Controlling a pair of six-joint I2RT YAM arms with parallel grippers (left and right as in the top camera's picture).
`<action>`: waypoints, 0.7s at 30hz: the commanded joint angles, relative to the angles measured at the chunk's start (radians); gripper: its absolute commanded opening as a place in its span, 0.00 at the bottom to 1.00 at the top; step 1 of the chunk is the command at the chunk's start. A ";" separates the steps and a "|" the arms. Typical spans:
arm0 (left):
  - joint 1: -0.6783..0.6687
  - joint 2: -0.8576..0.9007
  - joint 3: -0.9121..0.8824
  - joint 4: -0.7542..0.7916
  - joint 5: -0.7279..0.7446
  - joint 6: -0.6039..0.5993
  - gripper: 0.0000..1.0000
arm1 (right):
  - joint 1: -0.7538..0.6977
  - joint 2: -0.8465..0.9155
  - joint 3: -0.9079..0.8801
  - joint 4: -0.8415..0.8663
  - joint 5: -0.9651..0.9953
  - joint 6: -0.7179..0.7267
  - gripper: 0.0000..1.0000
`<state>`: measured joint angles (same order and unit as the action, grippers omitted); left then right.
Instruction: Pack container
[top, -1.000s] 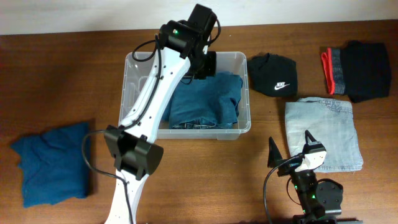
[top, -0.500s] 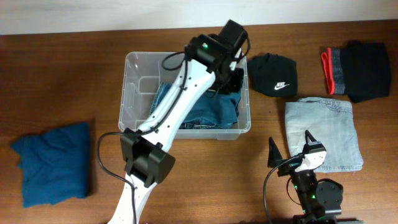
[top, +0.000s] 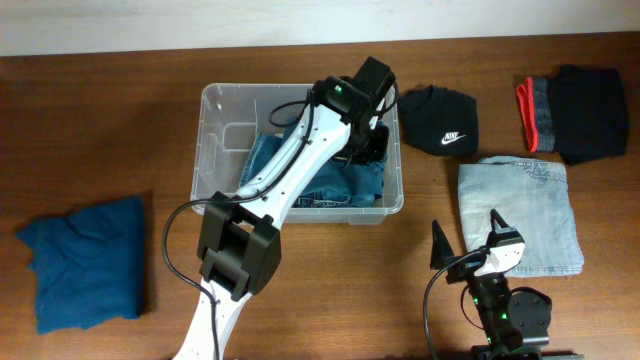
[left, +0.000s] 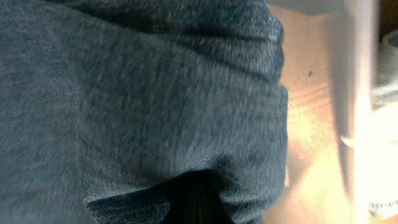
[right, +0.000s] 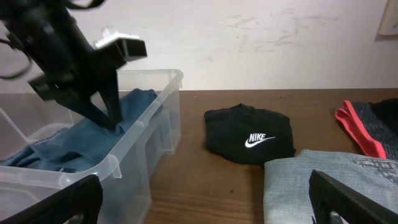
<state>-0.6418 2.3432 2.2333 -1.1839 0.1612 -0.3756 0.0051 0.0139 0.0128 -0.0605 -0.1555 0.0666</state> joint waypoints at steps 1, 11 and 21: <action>0.008 0.015 -0.078 0.073 -0.003 -0.025 0.01 | -0.006 -0.008 -0.007 -0.004 0.009 -0.007 0.98; 0.028 0.026 -0.194 0.202 -0.054 -0.051 0.01 | -0.006 -0.008 -0.007 -0.003 0.009 -0.007 0.98; 0.058 0.029 -0.188 0.222 -0.109 -0.051 0.08 | -0.006 -0.008 -0.007 -0.004 0.009 -0.007 0.98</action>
<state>-0.6209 2.3371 2.0716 -0.9668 0.1238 -0.4164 0.0051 0.0139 0.0128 -0.0605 -0.1555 0.0666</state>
